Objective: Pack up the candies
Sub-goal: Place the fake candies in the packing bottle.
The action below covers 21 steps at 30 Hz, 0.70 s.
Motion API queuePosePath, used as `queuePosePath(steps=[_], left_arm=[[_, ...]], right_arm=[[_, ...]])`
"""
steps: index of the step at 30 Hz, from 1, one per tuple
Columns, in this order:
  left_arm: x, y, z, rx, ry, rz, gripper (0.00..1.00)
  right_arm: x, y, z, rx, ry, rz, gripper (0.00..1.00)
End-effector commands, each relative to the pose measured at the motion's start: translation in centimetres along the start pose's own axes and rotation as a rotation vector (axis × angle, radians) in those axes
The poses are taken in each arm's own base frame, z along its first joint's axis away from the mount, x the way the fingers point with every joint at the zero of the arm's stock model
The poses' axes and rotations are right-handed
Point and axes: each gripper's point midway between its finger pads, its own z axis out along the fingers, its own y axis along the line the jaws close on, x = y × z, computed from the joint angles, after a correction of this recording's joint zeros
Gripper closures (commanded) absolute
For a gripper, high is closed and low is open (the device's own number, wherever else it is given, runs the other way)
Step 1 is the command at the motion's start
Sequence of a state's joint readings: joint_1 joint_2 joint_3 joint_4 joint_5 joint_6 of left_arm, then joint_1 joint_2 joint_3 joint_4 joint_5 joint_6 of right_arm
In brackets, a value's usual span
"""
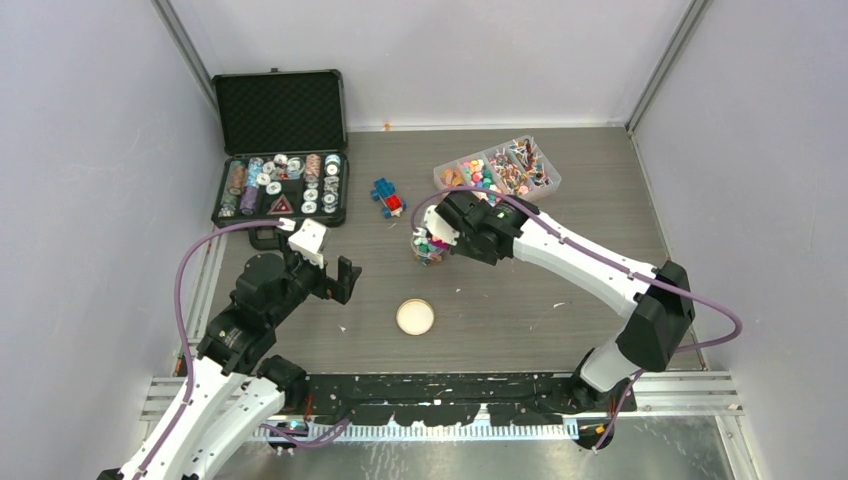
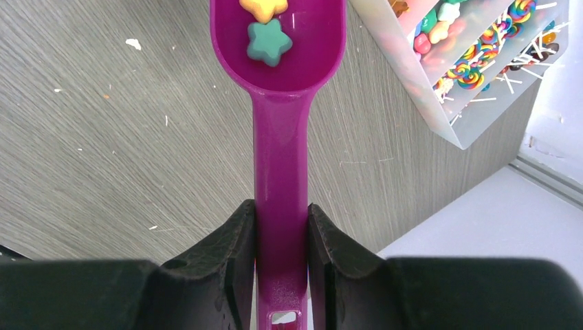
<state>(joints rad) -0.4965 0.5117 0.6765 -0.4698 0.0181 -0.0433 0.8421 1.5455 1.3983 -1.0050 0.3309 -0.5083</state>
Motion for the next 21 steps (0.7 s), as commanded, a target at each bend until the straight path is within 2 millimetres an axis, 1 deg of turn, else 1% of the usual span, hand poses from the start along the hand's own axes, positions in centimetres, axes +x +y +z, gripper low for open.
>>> queuePosePath(steps=[1,12,21], left_arm=[[-1.01,0.16,-0.19,-0.008,-0.042,0.011,0.0],[-1.11,0.14,-0.27,-0.007,-0.048,0.014,0.0],[-1.03,0.15,-0.26,-0.007,-0.046,0.016,0.0]], right_arm=[[-0.31,-1.58,-1.71,0.088,0.026,-0.03,1.0],[0.18,-1.7,-1.86,0.149,0.104,-0.074,1.0],[-0.12,-1.72,-1.77,0.188,0.127,-0.102,1.0]])
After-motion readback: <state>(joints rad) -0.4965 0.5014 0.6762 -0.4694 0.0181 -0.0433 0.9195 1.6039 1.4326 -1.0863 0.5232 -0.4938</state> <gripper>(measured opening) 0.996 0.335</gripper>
